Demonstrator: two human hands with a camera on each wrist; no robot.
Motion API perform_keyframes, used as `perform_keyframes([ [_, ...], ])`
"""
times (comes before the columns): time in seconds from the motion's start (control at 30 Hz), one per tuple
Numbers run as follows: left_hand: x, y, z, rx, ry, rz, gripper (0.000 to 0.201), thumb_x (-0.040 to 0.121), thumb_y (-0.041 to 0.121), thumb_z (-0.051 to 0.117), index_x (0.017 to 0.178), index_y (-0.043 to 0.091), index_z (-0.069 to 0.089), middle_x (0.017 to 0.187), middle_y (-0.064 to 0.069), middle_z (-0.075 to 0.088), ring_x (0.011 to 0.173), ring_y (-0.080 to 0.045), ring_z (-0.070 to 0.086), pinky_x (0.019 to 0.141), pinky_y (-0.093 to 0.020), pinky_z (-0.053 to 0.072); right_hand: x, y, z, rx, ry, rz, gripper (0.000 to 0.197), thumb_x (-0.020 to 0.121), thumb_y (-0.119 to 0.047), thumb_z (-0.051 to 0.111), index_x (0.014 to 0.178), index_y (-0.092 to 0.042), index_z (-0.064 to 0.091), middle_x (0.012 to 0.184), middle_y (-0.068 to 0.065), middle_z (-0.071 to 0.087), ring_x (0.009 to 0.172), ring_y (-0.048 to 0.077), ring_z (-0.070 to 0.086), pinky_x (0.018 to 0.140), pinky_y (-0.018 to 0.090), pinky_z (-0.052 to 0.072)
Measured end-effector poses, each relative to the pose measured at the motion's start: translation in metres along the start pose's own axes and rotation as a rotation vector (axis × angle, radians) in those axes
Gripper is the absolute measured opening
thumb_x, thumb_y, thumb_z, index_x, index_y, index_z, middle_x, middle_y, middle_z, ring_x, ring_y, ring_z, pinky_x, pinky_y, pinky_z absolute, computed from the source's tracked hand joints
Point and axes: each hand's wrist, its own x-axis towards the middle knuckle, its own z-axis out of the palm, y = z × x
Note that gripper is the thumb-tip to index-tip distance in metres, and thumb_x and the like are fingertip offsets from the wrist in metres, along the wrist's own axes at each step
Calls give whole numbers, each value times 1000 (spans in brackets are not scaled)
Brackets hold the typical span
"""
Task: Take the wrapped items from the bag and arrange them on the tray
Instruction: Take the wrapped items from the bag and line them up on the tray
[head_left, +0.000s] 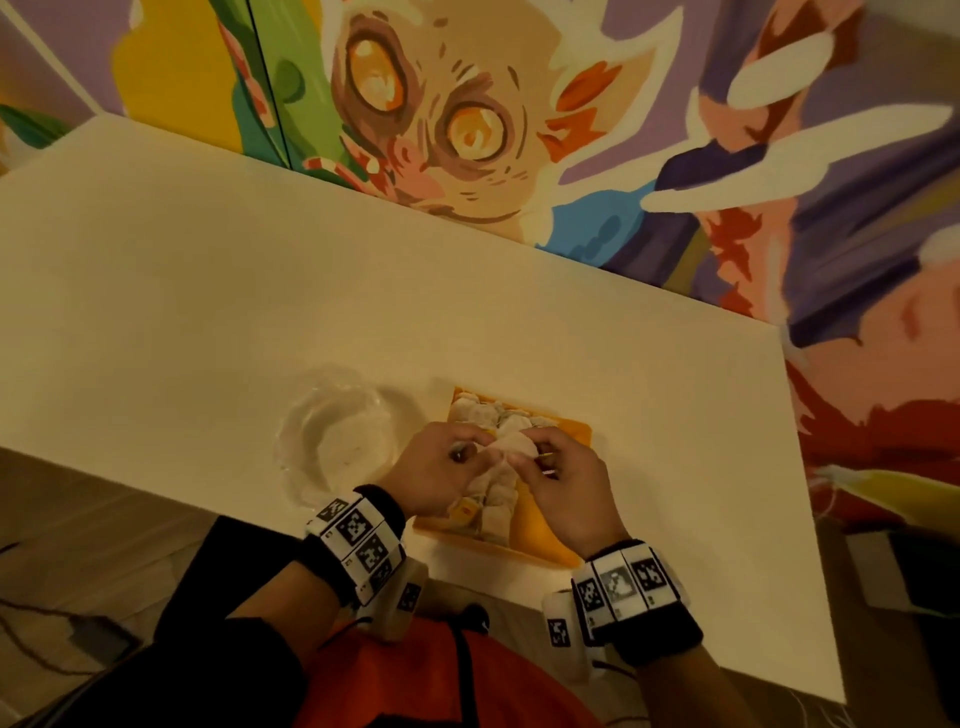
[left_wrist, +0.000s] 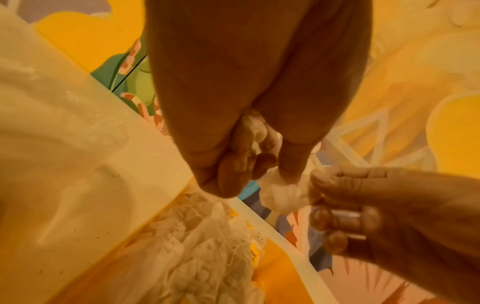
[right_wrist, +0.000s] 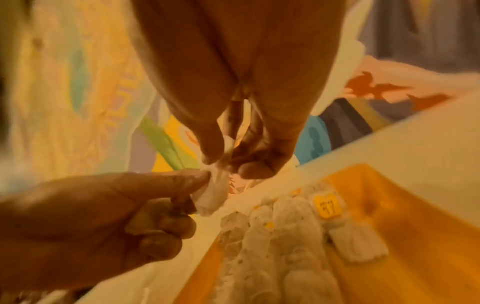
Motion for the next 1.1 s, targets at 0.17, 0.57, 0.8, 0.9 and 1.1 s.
perform_keyframes([
  [0.17,-1,3,-3,-141,51,-64,17,89,18,68,101,6,72,89,2,69,67,8,58,65,-8,44,-1,7,12,120,17,139,11,87,-21,71,80,-20,63,80,1,69,82,17,68,76,40,58],
  [0.57,-5,-11,-10,-136,82,-84,7,85,20,73,89,14,74,91,-14,71,87,-21,66,80,-31,52,5,15,22,81,-23,202,15,88,-14,70,76,-14,61,73,8,66,65,19,66,61,31,50],
  [0.8,-10,-22,-15,189,162,-212,19,88,33,66,100,20,61,59,4,55,52,-7,48,47,-16,32,31,42,-7,-244,79,314,9,88,-15,67,83,-20,61,80,4,70,73,24,71,73,42,59],
  [0.9,-10,-28,-14,289,152,-232,28,89,32,65,111,15,58,67,3,57,59,-10,50,55,-21,36,42,54,-11,-386,60,358,4,85,-14,65,83,-17,62,85,11,72,80,33,70,77,43,57],
  [1.1,-3,-34,-11,443,35,-312,44,95,35,57,128,7,52,124,-17,57,108,-27,58,83,-29,45,52,46,-5,-697,-67,534,30,82,-10,71,111,-4,65,115,17,65,109,31,61,80,30,49],
])
